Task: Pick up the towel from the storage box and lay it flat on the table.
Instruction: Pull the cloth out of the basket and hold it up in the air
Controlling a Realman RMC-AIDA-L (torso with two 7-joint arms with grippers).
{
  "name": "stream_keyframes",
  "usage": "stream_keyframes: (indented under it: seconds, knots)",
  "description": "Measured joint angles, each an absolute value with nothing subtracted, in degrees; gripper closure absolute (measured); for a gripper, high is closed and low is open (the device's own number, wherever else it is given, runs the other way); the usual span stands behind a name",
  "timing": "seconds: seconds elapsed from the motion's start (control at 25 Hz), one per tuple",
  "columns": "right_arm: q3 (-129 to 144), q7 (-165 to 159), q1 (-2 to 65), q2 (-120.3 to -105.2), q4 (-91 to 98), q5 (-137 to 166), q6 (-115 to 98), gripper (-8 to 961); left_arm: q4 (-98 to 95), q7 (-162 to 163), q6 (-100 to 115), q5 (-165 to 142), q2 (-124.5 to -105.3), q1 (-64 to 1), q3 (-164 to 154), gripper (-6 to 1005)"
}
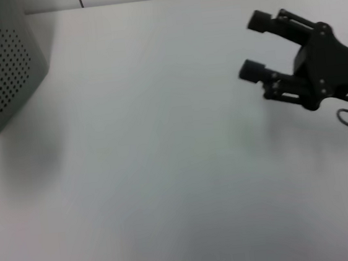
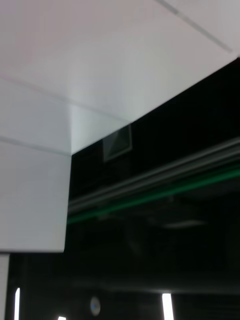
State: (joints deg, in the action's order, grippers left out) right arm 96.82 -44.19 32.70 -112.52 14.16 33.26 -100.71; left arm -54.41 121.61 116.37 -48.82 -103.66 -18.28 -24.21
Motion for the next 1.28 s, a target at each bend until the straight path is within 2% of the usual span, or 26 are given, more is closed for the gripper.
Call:
stream_keyframes:
  seconds: [0.32, 0.64, 0.8, 0.96, 1.08, 1.28]
  knots:
    - [96.94, -45.06, 36.48, -114.21, 15.83, 37.35, -100.39, 174, -62.85, 121.24, 116.73, -43.85, -102.77, -16.75, -38.36, 979]
    - [96.96, -53.76, 42.61, -114.57, 16.99, 44.23, -100.0, 175, -64.11, 119.5, 116.81, -44.11, -102.97, -17.03, -44.84, 978]
    - [96.73, -55.6, 46.43, -113.89, 17.08, 47.87, -96.72, 175, -64.12, 118.05, 116.84, -44.17, -102.94, -18.13, -47.6, 978]
    - [96.55, -55.76, 49.92, -112.51, 17.2, 49.21, -95.88, 175, -64.04, 117.74, 116.86, -45.02, -102.86, -19.37, -49.5, 978]
    - [96.47, -55.92, 51.31, -111.2, 18.18, 49.22, -95.57, 177, -64.2, 117.75, 116.88, -45.49, -102.63, -19.66, -50.77, 977]
    - [96.47, -56.91, 52.62, -110.02, 19.67, 51.11, -94.23, 179, -64.25, 118.92, 116.89, -46.73, -102.55, -20.05, -51.86, 977]
